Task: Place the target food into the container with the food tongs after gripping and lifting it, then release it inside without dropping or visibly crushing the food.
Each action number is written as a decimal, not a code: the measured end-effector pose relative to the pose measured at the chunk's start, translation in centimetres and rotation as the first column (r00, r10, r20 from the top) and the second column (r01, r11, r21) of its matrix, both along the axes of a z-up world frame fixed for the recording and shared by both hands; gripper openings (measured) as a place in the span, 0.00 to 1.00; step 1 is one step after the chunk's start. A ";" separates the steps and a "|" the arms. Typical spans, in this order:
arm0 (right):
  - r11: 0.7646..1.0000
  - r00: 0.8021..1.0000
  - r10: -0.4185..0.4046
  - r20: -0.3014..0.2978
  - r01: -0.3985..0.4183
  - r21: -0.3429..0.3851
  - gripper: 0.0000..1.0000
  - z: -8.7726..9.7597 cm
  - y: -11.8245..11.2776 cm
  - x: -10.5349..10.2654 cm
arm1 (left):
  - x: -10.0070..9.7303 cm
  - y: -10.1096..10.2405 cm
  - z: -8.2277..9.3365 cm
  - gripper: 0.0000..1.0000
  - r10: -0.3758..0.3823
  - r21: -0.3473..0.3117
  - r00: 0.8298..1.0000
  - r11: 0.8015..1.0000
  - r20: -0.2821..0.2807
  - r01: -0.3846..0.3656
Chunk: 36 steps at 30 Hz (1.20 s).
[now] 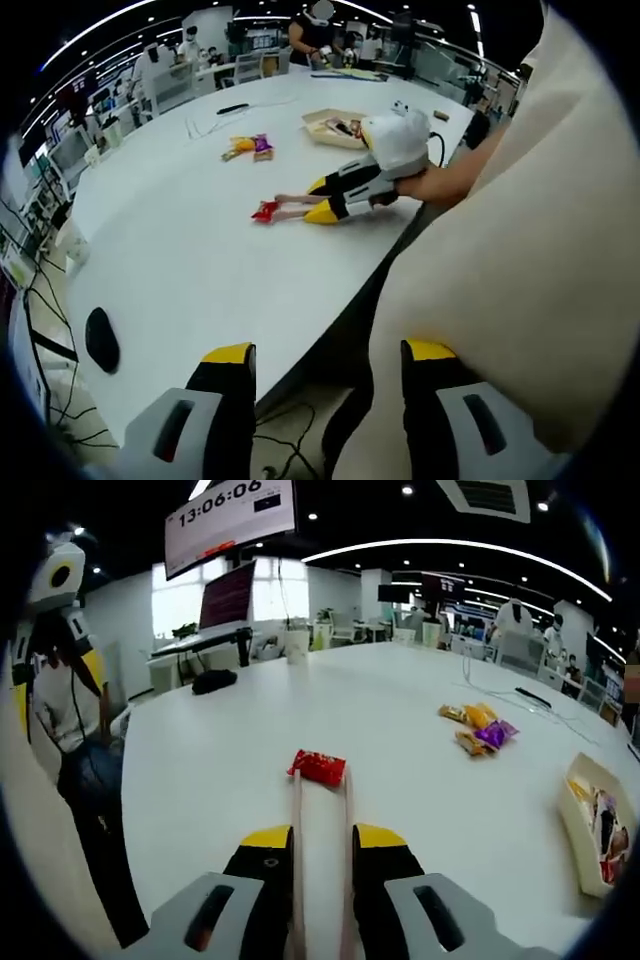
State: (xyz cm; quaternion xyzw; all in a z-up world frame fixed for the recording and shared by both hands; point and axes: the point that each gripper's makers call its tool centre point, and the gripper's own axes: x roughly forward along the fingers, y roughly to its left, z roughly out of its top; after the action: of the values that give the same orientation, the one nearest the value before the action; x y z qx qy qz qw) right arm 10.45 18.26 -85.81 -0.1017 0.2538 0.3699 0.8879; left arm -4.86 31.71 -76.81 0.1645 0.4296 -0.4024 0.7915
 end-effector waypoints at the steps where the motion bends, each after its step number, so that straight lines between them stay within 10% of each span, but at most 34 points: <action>1: 1.000 1.000 0.005 0.002 -0.005 0.002 0.21 0.0 0.1 0.0 | 0.0 0.0 0.0 0.58 -0.002 -0.001 1.000 1.000 0.001 0.002; 16: 0.999 0.983 -0.047 -0.176 0.049 0.005 0.21 2.1 -0.4 0.4 | 0.0 -0.5 -0.3 0.58 0.000 -0.046 1.000 0.999 0.009 0.001; 27: 0.997 0.979 -0.027 -0.202 0.010 -0.082 0.20 3.3 0.8 0.3 | 0.6 -0.8 -0.3 0.58 0.027 -0.107 0.999 0.994 0.029 -0.024; 31: 0.990 0.926 -0.126 -0.355 0.097 -0.098 0.21 3.0 0.9 -0.4 | 0.8 -0.6 -0.3 0.58 0.043 -0.126 0.998 0.991 0.033 -0.039; 36: 0.985 0.902 -0.157 -0.402 0.112 -0.132 0.20 3.0 1.3 0.1 | 1.1 -0.6 -0.6 0.58 0.052 -0.144 0.998 0.988 0.031 -0.047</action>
State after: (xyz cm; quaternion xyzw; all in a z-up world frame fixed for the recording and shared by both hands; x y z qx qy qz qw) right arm 10.56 19.52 -82.80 -0.0508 0.4604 0.3068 0.8315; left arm -3.72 31.11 -77.41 0.1033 0.3896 -0.4095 0.8185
